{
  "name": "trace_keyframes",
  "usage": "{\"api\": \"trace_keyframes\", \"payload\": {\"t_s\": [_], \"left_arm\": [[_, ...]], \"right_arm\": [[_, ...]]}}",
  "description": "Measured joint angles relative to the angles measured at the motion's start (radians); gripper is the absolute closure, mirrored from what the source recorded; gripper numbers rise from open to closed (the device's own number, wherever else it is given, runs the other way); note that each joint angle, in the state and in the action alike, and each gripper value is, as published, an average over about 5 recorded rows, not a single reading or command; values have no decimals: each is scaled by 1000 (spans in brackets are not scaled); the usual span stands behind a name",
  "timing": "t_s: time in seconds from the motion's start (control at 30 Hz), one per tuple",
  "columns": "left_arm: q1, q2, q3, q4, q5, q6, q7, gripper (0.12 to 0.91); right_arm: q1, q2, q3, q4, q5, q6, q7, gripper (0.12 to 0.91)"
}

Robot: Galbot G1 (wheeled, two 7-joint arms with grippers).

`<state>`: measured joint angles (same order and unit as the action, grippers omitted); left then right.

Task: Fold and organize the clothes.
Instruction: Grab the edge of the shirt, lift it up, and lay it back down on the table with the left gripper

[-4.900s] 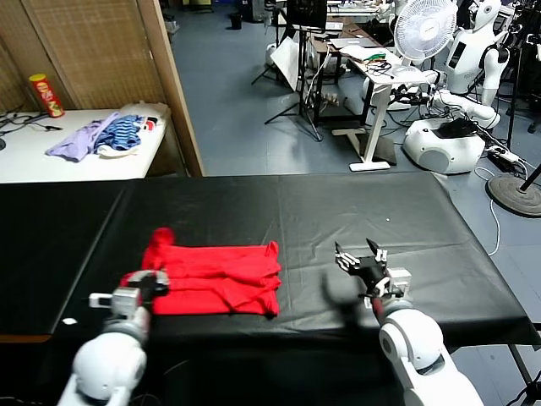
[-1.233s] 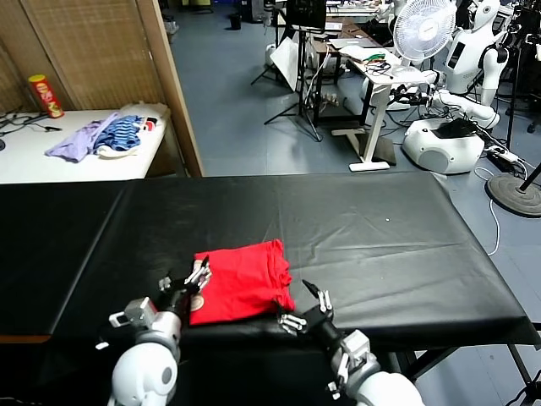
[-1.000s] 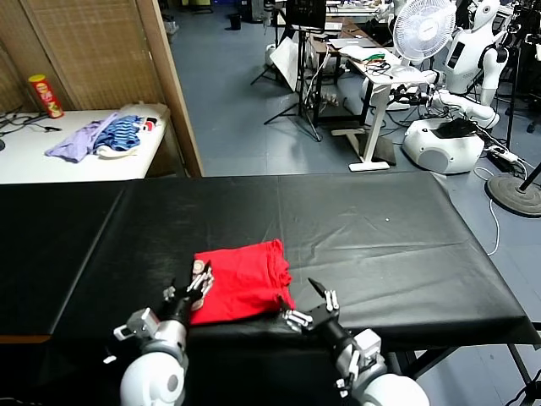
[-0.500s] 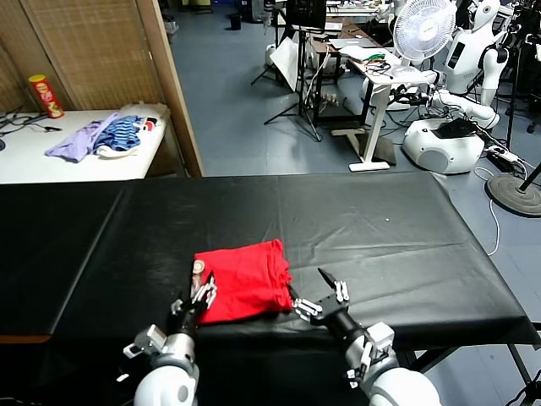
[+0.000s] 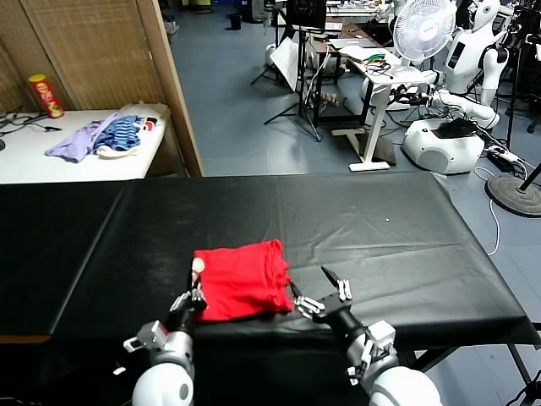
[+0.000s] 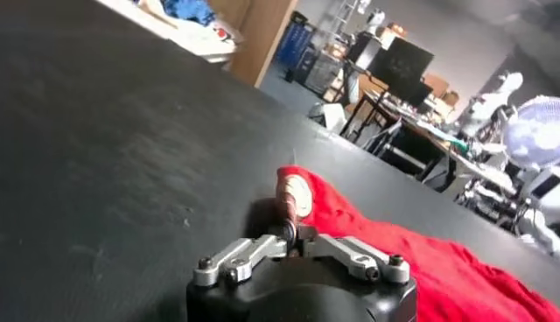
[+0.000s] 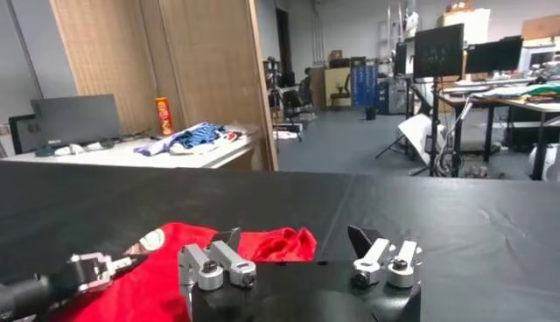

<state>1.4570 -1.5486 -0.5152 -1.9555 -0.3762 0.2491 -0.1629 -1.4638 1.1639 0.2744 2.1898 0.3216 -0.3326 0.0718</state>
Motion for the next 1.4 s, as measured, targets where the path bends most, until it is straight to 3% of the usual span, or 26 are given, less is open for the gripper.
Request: {"api": "trace_keyframes", "payload": {"t_s": [0.2,0.37,0.7,0.87,1.0,1.2,1.4], "left_arm": [[-33,65,-27,-4,251,59,39,876],[-41,171,-66,-13,385,84,51,876],[-7,469,-191,-55,479,100,38,876],[27,548,-235,-125,474,92,12,876],[38,530,-190,-191,395,103,-13,876],[9,419,-6,-205,248,124,-38,876],[-42,266,159,-173,137,98,-19,876]], "right_arm": [[-5,26,27,-23,-58,-22,28,227],[-12,45,43,-36,-82,-21,31,227],[-3,63,50,-51,-93,-19,32,227],[-1,73,44,-59,-97,-18,31,227],[-12,78,40,-61,-108,-17,29,227],[-30,80,55,-57,-111,-16,23,227],[-20,66,49,-70,-90,-16,-2,227]]}}
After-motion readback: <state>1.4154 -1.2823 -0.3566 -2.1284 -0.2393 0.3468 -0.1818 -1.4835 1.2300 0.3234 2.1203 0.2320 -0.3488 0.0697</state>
